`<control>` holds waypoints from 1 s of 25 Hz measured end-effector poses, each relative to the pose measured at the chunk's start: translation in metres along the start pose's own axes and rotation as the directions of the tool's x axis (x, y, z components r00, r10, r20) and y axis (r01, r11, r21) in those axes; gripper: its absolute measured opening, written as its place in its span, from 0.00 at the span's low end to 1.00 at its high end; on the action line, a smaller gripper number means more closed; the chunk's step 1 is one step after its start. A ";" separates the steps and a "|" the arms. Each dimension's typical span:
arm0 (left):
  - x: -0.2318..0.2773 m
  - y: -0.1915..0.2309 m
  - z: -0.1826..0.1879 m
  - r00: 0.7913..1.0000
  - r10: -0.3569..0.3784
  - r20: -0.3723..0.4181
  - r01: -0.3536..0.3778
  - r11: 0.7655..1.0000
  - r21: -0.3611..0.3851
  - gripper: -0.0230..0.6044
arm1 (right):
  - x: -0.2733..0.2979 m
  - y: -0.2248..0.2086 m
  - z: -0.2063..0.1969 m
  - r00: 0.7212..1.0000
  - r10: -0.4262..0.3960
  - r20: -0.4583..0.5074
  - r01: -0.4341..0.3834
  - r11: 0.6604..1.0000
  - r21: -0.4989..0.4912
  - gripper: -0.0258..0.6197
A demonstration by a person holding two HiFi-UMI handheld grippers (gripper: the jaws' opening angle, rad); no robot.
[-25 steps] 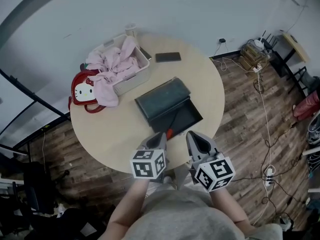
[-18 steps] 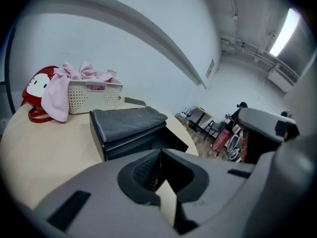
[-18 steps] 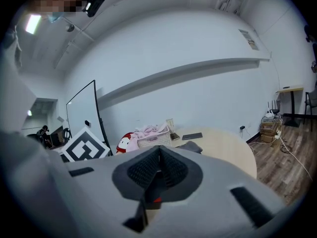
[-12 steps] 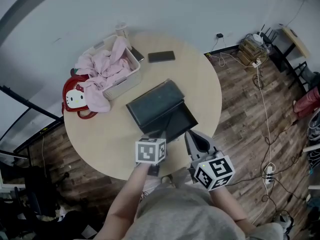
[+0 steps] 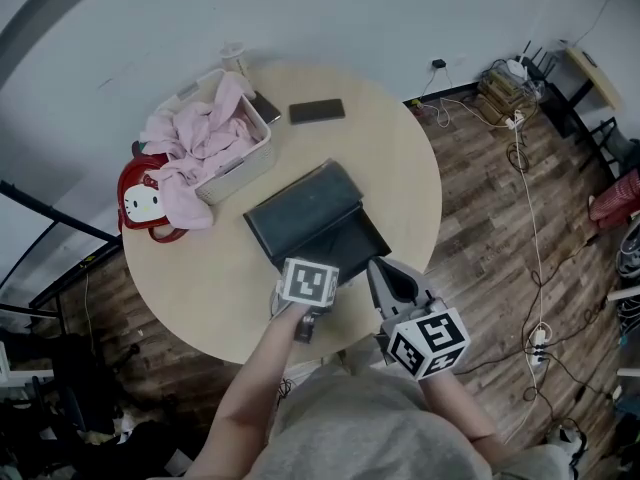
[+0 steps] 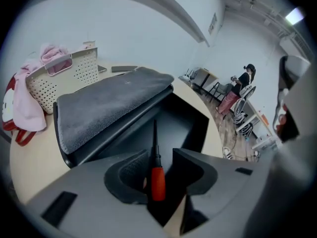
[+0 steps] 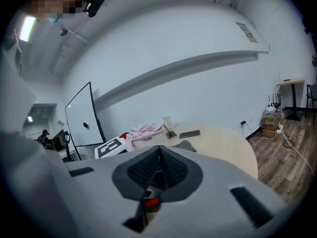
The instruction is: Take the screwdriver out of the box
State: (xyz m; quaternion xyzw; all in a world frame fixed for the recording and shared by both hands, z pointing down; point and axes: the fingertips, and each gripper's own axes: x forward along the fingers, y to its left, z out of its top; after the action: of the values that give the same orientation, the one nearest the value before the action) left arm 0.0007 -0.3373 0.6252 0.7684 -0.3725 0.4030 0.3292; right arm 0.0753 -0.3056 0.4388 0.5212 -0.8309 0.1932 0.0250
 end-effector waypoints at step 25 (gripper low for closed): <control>0.045 -0.001 -0.017 0.955 0.092 -0.284 -0.040 0.982 0.184 0.12 | -0.002 -0.026 0.001 0.999 -0.042 -0.007 0.042 0.999 0.003 0.04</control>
State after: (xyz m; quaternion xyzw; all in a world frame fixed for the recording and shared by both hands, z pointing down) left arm 0.0127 -0.3368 0.6714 0.7140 -0.3084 0.5537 0.2975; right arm 0.0988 -0.3143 0.4448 0.5378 -0.8194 0.1959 0.0309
